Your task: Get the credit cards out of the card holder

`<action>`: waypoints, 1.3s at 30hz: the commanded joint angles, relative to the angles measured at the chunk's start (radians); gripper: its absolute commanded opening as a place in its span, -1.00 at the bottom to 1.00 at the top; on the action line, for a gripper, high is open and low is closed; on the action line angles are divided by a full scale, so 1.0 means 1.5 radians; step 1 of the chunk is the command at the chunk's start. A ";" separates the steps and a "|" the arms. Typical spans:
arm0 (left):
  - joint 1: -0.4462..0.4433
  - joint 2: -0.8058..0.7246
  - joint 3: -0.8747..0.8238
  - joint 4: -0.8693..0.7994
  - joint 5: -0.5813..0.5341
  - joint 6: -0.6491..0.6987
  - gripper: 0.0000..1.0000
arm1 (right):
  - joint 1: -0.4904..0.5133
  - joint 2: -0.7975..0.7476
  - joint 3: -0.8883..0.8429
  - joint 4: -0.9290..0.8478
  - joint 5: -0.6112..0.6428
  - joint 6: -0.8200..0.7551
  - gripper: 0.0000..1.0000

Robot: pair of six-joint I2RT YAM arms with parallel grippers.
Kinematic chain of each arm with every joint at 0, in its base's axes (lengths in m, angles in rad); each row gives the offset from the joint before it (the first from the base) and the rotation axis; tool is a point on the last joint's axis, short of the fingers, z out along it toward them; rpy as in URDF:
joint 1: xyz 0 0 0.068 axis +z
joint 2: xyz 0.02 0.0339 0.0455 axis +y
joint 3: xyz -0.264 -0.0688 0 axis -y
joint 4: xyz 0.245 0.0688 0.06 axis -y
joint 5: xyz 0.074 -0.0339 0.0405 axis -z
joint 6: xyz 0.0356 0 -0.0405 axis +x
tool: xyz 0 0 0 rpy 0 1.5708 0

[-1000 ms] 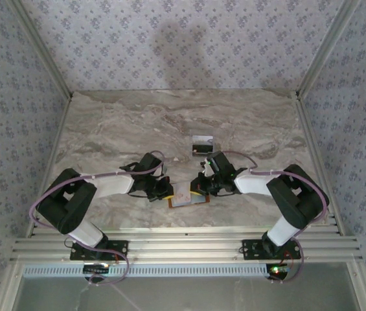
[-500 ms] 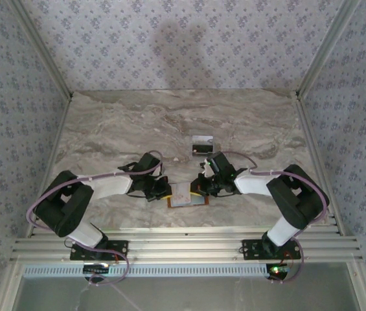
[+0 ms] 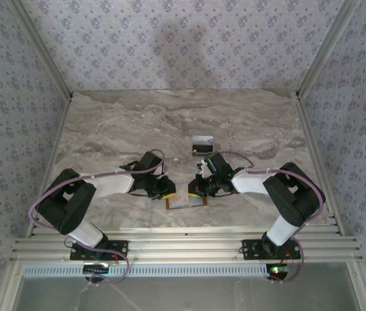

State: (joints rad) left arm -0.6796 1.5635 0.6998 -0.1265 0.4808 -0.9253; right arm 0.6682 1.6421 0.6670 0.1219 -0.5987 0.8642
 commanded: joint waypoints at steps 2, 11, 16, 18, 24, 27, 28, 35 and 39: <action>-0.010 0.013 0.030 0.009 0.016 0.012 -0.54 | 0.005 0.009 0.016 -0.036 -0.005 -0.016 -0.91; -0.018 0.023 0.045 -0.010 0.007 0.022 -0.54 | 0.005 0.010 0.017 -0.040 -0.006 -0.018 -0.91; -0.021 0.035 0.056 -0.062 -0.021 0.036 -0.54 | 0.005 0.010 0.017 -0.046 -0.004 -0.019 -0.91; -0.023 0.041 0.057 -0.071 -0.024 0.039 -0.55 | 0.005 0.010 0.017 -0.046 -0.003 -0.019 -0.91; -0.032 0.050 0.080 -0.130 -0.065 0.060 -0.60 | 0.005 0.009 0.017 -0.048 -0.002 -0.019 -0.91; -0.038 0.053 0.091 -0.158 -0.087 0.071 -0.60 | 0.006 0.008 0.016 -0.050 -0.002 -0.020 -0.91; -0.038 0.054 0.093 -0.162 -0.089 0.073 -0.60 | 0.006 0.008 0.016 -0.050 -0.002 -0.019 -0.91; -0.043 0.056 0.097 -0.184 -0.111 0.075 -0.62 | 0.006 0.007 0.014 -0.058 0.007 -0.020 -0.91; -0.046 0.057 0.099 -0.192 -0.120 0.076 -0.60 | 0.006 0.006 0.013 -0.061 0.010 -0.022 -0.91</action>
State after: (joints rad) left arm -0.7429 1.6253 0.8375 -0.3225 0.3618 -0.8295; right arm 0.6731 1.6421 0.6781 0.0929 -0.5991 0.8486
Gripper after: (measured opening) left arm 0.199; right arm 0.047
